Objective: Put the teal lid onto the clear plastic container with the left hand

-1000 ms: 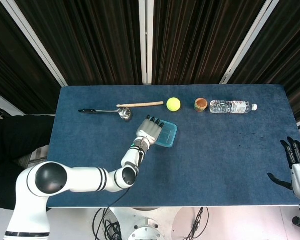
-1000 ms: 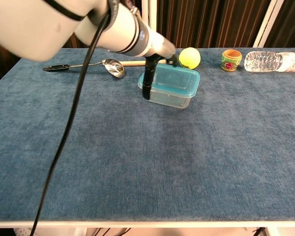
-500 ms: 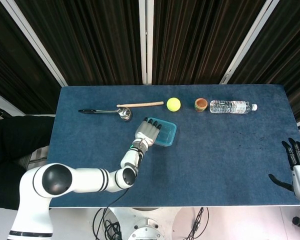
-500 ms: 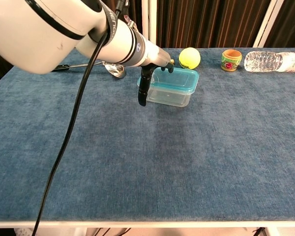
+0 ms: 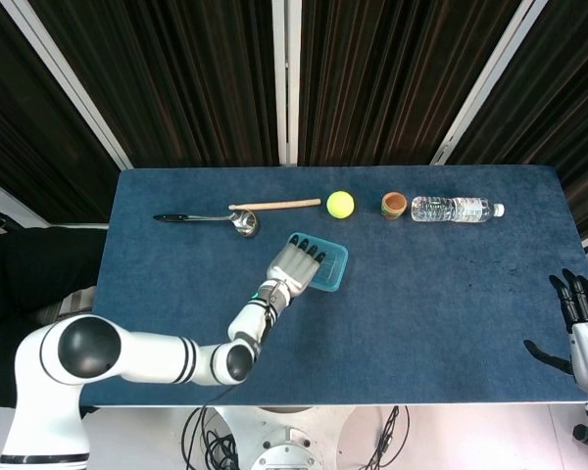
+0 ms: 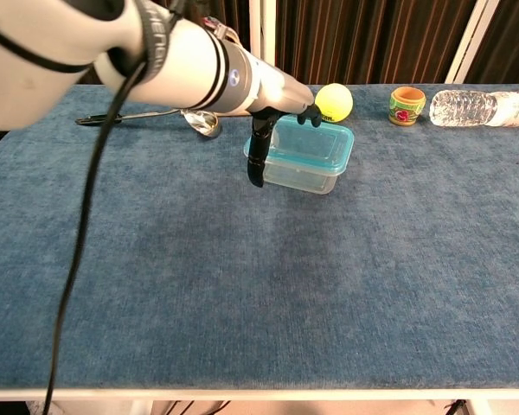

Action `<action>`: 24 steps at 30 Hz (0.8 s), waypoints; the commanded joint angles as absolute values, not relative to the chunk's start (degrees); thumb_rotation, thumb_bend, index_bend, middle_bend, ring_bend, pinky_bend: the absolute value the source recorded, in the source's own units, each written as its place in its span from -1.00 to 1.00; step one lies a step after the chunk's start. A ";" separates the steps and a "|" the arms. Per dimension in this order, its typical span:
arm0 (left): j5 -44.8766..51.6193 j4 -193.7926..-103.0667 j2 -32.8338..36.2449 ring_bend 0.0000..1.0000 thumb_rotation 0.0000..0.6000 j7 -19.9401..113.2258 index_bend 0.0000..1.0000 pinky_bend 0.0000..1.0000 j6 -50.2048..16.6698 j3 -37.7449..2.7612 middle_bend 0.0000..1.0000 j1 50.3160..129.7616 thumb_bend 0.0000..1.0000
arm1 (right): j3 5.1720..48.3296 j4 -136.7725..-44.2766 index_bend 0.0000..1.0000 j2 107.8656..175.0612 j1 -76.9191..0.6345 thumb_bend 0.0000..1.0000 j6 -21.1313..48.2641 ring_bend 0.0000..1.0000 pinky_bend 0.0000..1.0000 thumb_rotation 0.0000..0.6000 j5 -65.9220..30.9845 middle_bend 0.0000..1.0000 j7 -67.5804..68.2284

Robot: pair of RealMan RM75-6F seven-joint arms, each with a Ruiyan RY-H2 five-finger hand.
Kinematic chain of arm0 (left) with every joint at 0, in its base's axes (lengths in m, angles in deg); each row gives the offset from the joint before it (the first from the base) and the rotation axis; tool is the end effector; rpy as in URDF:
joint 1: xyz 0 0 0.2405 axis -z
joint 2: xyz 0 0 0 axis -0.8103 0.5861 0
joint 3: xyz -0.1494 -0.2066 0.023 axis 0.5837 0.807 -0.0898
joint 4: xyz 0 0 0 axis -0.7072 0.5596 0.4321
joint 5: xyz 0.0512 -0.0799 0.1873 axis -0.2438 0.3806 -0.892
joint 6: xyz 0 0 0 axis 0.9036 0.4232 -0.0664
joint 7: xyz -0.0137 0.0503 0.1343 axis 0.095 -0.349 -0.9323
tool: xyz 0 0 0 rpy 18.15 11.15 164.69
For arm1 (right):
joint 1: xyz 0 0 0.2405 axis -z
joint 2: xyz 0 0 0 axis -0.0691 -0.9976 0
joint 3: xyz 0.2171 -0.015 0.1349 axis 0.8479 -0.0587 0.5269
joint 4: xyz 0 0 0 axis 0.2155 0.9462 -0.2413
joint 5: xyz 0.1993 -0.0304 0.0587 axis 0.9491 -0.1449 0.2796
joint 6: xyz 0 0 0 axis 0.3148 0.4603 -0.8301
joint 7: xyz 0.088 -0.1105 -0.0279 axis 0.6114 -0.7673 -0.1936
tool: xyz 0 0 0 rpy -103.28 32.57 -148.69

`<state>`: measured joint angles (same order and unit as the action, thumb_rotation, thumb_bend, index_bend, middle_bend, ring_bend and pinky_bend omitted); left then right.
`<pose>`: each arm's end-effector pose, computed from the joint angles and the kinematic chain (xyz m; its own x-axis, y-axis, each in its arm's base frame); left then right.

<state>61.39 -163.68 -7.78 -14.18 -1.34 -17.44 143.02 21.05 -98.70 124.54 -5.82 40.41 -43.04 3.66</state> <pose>0.0420 0.3625 -0.0729 0.8245 0.2932 0.4839 0.5537 -0.5941 -0.5835 -0.3353 -0.1707 0.1785 0.4395 0.1102 0.8915 -0.8971 0.0027 0.4419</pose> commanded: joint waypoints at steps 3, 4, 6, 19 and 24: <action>54.41 -169.85 -5.90 -1.00 1.00 -10.95 -0.82 -0.82 -5.20 -19.83 -0.84 140.20 -0.85 | 20.95 -98.76 -1.00 124.56 -5.79 -0.93 40.43 -1.00 -1.00 1.00 -43.14 -1.00 3.49; 53.45 -170.60 -5.94 -1.00 1.00 -10.65 -0.81 -0.81 -5.55 -20.33 -0.84 139.85 -0.85 | 20.96 -98.80 -1.00 124.56 -5.77 -0.93 40.50 -1.00 -1.00 1.00 -43.17 -1.00 3.45; 51.89 -171.45 -6.18 -1.00 1.00 -9.72 -0.80 -0.81 -5.89 -20.61 -0.84 139.26 -0.85 | 20.97 -98.89 -1.00 124.56 -5.77 -0.93 40.57 -1.00 -1.00 1.00 -43.23 -1.00 3.37; 47.95 -169.42 -10.49 -1.00 1.00 -9.50 -0.78 -0.81 -5.88 -22.01 -0.84 139.62 -0.85 | 20.88 -99.62 -1.00 124.40 -5.66 -0.93 40.65 -1.00 -1.00 1.00 -43.27 -1.00 2.54; 48.59 -168.67 -11.03 -1.00 1.00 -9.92 -0.78 -0.81 -6.21 -22.34 -0.84 139.78 -0.85 | 20.86 -99.62 -1.00 124.36 -5.65 -0.93 40.55 -1.00 -1.00 1.00 -43.19 -1.00 2.56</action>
